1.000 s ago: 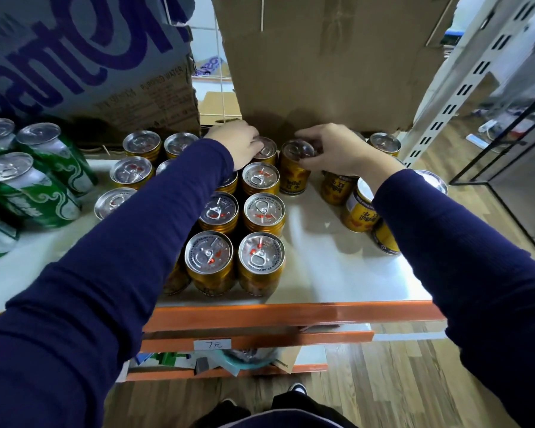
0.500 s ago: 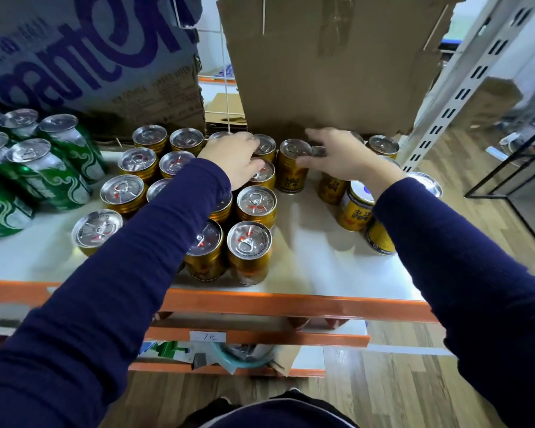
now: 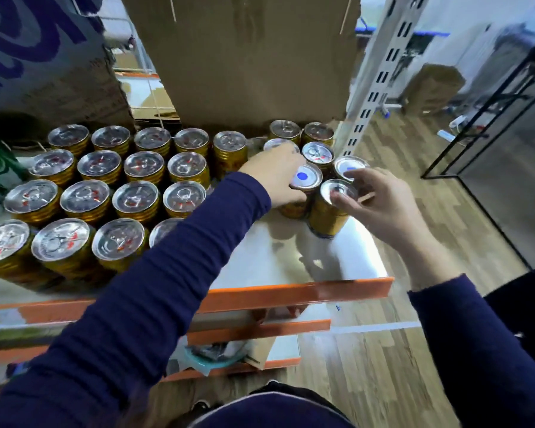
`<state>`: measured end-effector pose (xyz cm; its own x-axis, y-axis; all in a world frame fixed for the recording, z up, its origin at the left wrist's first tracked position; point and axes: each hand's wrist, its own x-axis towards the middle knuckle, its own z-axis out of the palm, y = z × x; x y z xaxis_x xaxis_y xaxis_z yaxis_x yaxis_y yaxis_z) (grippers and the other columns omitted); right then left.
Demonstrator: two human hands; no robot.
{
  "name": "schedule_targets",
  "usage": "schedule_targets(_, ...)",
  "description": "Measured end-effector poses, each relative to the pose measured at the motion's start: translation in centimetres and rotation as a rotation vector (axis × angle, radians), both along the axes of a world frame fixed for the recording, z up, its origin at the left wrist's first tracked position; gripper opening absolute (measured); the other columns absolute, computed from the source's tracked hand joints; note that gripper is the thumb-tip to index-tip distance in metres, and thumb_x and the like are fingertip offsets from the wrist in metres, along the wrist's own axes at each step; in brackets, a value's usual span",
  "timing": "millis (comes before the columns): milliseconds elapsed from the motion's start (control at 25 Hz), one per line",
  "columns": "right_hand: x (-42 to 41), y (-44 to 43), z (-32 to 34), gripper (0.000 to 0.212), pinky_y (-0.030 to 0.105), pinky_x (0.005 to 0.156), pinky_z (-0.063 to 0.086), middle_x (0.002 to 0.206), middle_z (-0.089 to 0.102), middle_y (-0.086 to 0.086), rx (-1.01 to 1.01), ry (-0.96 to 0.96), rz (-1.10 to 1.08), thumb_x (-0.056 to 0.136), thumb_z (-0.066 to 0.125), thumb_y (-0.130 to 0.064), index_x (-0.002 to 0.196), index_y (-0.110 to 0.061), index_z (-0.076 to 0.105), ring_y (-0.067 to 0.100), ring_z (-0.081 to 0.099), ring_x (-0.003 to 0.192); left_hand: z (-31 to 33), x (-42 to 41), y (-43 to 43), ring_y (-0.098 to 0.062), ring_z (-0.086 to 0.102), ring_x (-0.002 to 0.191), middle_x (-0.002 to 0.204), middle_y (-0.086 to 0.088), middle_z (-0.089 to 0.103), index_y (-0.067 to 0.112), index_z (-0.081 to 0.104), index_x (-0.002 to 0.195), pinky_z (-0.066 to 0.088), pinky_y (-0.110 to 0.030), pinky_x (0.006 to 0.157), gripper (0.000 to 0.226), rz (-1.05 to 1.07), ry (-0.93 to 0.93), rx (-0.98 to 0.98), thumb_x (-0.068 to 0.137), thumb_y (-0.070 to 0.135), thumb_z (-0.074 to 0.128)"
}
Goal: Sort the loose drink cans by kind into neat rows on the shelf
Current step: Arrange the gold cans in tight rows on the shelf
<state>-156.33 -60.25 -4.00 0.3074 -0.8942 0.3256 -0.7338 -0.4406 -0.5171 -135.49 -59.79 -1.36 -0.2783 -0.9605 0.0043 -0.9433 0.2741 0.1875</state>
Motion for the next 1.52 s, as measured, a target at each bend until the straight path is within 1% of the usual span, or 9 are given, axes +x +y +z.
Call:
schedule_targets(120,0.2,0.2,-0.8,0.057,0.036,0.083,0.05,0.103,0.062,0.011,-0.013,0.021,0.01,0.069,0.083,-0.034,0.117,-0.008,0.065,0.027,0.062,0.094,-1.4,-1.0,-0.8,-0.026,0.051,0.109,0.126,-0.007,0.042,0.009,0.052,0.126,0.044,-0.034,0.084,0.063,0.081,0.006,-0.029,0.08,0.049,0.068)
schedule_targets(320,0.0,0.2,-0.9,0.058,0.026,0.083,0.044,0.106,0.059,0.009,-0.017,0.01,0.022,0.069,0.082,-0.028,0.121,-0.008,0.063,0.024,0.059,0.098,-1.1,-0.9,-0.3,-0.025,0.053,0.097,0.116,-0.004,0.044,0.012,0.056,0.118,0.04,-0.029,0.075,0.063,0.088,0.09,-0.04,0.067,0.042,0.077)
schedule_targets(520,-3.5,0.9,-0.8,0.045,0.027,0.078,0.049,0.1,0.05,-0.011,0.249,-0.17,0.189,0.066,0.077,-0.021,0.107,-0.027,0.058,0.0,0.051,0.093,-0.6,1.4,2.6,-0.018,0.054,0.097,0.11,0.0,0.058,0.02,0.053,0.116,0.051,-0.034,0.082,0.067,0.078,0.113,0.085,0.061,0.044,0.083)
schedule_targets(720,-5.2,0.7,-1.1,0.057,0.045,0.079,0.052,0.096,0.054,0.0,0.534,0.01,0.277,0.064,0.079,-0.014,0.102,-0.027,0.039,0.021,0.058,0.079,-2.9,1.2,4.5,-0.016,0.055,0.098,0.116,0.0,0.058,0.019,0.044,0.122,0.046,-0.03,0.08,0.076,0.215,0.338,0.047,0.061,0.039,0.085)
schedule_targets(960,-2.2,0.5,-2.7,0.061,0.014,0.062,0.039,0.096,0.055,-0.008,0.408,0.169,0.266,0.07,0.077,-0.051,0.107,-0.025,0.037,0.006,0.055,0.08,-6.6,0.2,5.9,-0.018,0.055,0.103,0.118,-0.001,0.06,0.017,0.039,0.119,0.039,-0.024,0.08,0.087,0.409,0.637,0.008,0.053,0.034,0.092)
schedule_targets(1080,-0.9,0.3,-3.2,0.076,0.022,0.076,0.042,0.112,0.049,-0.01,0.458,0.234,0.311,0.068,0.077,-0.054,0.124,-0.025,0.034,0.013,0.055,0.096,-7.3,0.3,5.9,-0.021,0.056,0.11,0.119,-0.001,0.062,0.016,0.046,0.117,0.039,-0.023,0.082,0.081,0.44,0.633,0.023,0.054,0.037,0.091)
schedule_targets(1160,-0.7,0.3,-3.5,0.078,0.019,0.074,0.041,0.112,0.05,-0.012,0.476,0.221,0.322,0.069,0.076,-0.053,0.13,-0.027,0.034,0.011,0.054,0.096,-7.3,0.4,5.8,-0.022,0.056,0.111,0.12,-0.001,0.062,0.016,0.048,0.117,0.041,-0.025,0.084,0.08,0.444,0.618,0.013,0.054,0.04,0.091)
schedule_targets(1240,-0.9,0.3,-3.6,0.075,0.014,0.068,0.039,0.109,0.053,-0.011,0.483,0.192,0.303,0.071,0.076,-0.052,0.131,-0.03,0.036,0.011,0.055,0.093,-7.2,0.3,5.8,-0.021,0.056,0.11,0.12,0.0,0.062,0.018,0.047,0.116,0.041,-0.025,0.084,0.079,0.434,0.617,0.007,0.055,0.043,0.09)
schedule_targets(1520,-1.3,0.4,-2.3,0.068,0.028,0.073,0.047,0.104,0.056,-0.006,0.431,0.208,0.285,0.065,0.082,-0.043,0.116,-0.031,0.039,0.016,0.058,0.089,-6.2,0.4,6.3,-0.018,0.056,0.11,0.122,0.001,0.06,0.019,0.045,0.12,0.046,-0.028,0.089,0.076,0.446,0.703,0.038,0.061,0.043,0.087)
